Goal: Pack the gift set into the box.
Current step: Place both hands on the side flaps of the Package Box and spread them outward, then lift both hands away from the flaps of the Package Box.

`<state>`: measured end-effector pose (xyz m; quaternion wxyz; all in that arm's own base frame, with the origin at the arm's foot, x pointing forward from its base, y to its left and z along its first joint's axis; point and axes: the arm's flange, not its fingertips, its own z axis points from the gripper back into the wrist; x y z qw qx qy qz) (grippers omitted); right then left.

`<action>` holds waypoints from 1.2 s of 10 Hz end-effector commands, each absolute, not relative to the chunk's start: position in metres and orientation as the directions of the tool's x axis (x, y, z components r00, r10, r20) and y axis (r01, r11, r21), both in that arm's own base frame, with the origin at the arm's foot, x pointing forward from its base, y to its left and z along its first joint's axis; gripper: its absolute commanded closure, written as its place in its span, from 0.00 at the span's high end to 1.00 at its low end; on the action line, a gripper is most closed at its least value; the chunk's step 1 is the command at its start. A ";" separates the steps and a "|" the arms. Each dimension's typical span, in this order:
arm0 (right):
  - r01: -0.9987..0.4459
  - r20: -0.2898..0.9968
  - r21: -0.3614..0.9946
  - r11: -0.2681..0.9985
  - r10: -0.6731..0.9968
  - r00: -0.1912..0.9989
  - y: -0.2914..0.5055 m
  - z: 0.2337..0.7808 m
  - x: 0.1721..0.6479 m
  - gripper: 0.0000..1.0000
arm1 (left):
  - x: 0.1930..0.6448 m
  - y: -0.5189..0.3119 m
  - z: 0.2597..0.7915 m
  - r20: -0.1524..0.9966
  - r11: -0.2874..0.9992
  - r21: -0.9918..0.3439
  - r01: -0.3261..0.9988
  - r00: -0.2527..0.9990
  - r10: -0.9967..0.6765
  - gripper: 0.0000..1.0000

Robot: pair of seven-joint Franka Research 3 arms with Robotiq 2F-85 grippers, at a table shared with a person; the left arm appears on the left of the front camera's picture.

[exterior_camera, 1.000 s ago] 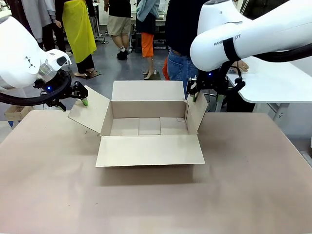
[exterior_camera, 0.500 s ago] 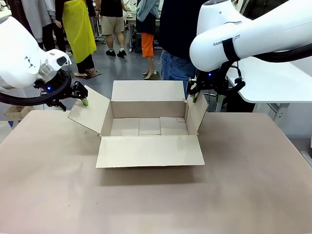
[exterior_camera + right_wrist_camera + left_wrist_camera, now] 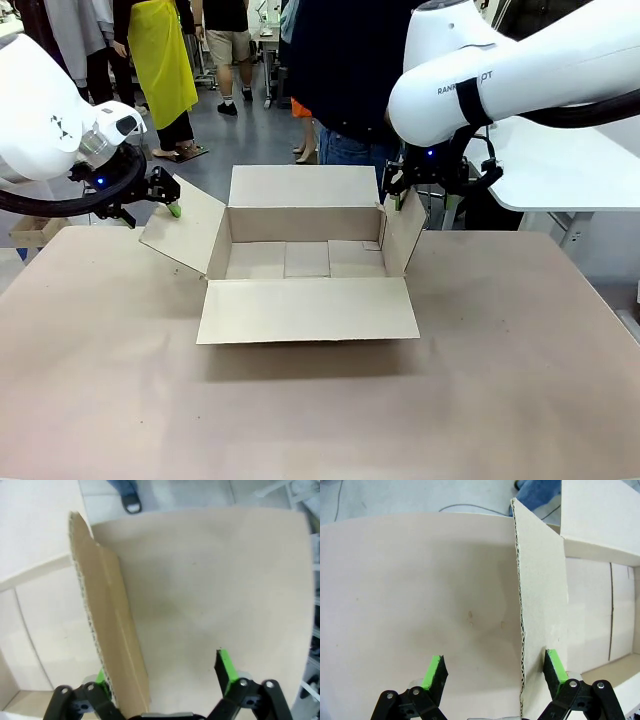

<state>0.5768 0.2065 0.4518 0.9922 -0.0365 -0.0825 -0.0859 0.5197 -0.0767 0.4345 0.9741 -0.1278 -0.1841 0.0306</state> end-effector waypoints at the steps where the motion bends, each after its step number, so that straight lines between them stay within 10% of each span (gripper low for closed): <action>1: 0.169 0.081 0.120 0.978 -0.180 0.980 0.142 0.442 0.569 1.00 | 0.519 -0.078 0.436 0.350 0.968 -0.251 -0.027 0.930 0.116 1.00; 12: 0.234 0.052 0.126 0.964 -0.242 0.969 0.118 0.431 0.578 1.00 | 0.519 -0.078 0.436 0.350 0.968 -0.251 -0.027 0.930 0.116 1.00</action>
